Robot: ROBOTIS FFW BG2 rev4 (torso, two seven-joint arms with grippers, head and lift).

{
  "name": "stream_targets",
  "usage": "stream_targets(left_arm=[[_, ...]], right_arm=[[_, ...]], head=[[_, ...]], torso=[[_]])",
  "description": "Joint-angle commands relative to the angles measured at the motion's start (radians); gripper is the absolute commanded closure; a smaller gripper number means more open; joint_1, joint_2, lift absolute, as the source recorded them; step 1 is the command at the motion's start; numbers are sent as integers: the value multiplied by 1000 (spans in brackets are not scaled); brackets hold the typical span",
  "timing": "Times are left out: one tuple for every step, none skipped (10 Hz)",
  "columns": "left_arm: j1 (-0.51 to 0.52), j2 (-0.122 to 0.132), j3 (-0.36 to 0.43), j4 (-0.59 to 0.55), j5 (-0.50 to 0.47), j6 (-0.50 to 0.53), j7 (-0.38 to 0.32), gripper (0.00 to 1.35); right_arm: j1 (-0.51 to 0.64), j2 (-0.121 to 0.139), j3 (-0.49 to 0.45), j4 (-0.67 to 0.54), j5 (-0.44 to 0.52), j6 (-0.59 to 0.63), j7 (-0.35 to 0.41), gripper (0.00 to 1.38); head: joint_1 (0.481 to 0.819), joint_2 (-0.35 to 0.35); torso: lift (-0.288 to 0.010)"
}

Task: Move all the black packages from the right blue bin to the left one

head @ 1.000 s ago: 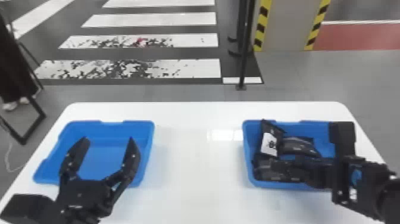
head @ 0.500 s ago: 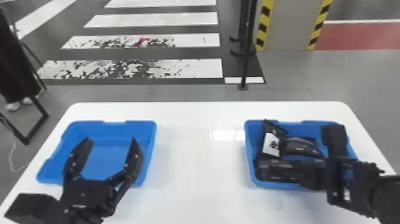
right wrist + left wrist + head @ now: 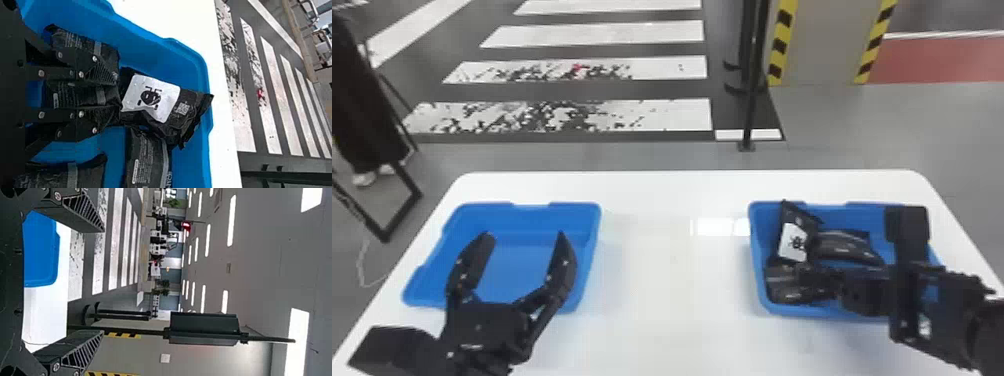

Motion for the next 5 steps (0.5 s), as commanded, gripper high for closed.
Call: stream_targets(left_arm=[[0, -2, 0, 6, 9, -8, 0, 124], [0, -2, 2, 8, 9, -15, 0, 124], [0, -2, 2, 11, 11, -20, 0, 124], [0, -2, 2, 11, 13, -30, 0, 124], [0, -2, 2, 13, 19, -42, 0, 124]], right_arm=[[27, 6, -28, -22, -2, -23, -3, 1182], [54, 10, -48, -47, -4, -50, -12, 1191], [90, 18, -85, -86, -10, -72, -15, 1196], [130, 24, -125, -150, -10, -72, -19, 1196], [174, 26, -165, -228, -23, -72, -19, 1196]], head=[[695, 79], [695, 76], [695, 67], [695, 57], [695, 43]], torso=[[-132], [-132], [-132], [-132], [-132]])
